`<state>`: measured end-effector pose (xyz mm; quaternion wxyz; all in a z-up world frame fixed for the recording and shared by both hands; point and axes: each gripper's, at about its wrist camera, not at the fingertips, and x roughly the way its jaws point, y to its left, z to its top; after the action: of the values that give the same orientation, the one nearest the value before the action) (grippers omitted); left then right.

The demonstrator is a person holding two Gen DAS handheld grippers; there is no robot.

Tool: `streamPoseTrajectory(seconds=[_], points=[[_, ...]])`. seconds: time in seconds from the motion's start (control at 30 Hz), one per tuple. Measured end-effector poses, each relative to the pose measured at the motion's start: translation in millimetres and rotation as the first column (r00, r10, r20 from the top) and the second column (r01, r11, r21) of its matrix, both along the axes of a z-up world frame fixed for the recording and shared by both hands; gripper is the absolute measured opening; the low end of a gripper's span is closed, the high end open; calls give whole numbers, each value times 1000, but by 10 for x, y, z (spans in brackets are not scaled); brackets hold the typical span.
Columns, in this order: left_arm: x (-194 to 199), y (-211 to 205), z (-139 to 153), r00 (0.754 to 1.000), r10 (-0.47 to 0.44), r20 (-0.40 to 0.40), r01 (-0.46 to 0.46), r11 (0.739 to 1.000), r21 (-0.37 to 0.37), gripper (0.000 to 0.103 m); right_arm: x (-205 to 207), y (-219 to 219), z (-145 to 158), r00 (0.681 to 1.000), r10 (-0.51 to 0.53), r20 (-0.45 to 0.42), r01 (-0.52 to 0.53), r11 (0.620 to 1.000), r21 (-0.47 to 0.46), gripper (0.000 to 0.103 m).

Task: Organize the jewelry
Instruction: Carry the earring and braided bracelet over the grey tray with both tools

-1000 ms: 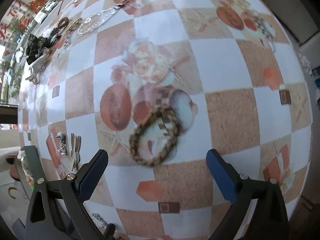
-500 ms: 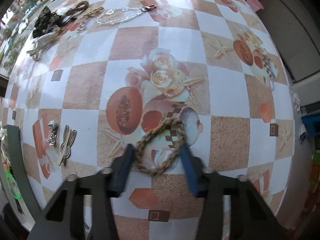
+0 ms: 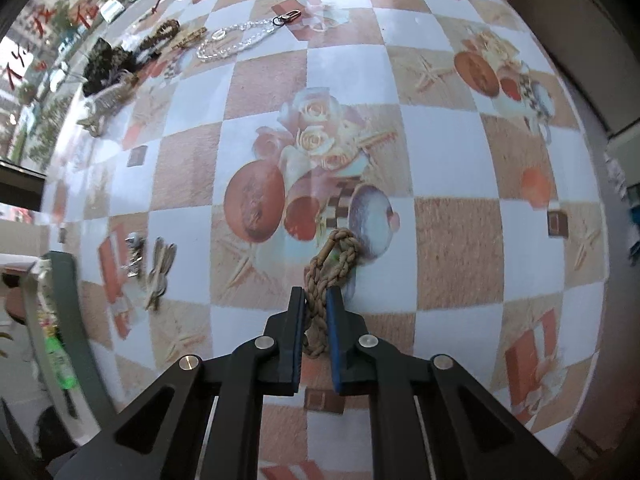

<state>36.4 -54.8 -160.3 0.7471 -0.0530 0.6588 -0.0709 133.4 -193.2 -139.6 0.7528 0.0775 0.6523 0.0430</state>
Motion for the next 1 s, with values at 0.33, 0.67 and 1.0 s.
streamPoseTrajectory(seconds=[0.33,0.67,1.0], points=[[-134,177,366,999,-36,40,38,998,-56,11,-501,-186,161,999,-43,-32,47,991,122,11],[-313,310,579,996,-63,69,67,996,-57,11,-743,-78,270,998,-39,-55,48,986,158,11],[-496,591,690,995,-44,92,49,997,-53,11,-954,144,432,999,-9,-52,18,986,167,11]])
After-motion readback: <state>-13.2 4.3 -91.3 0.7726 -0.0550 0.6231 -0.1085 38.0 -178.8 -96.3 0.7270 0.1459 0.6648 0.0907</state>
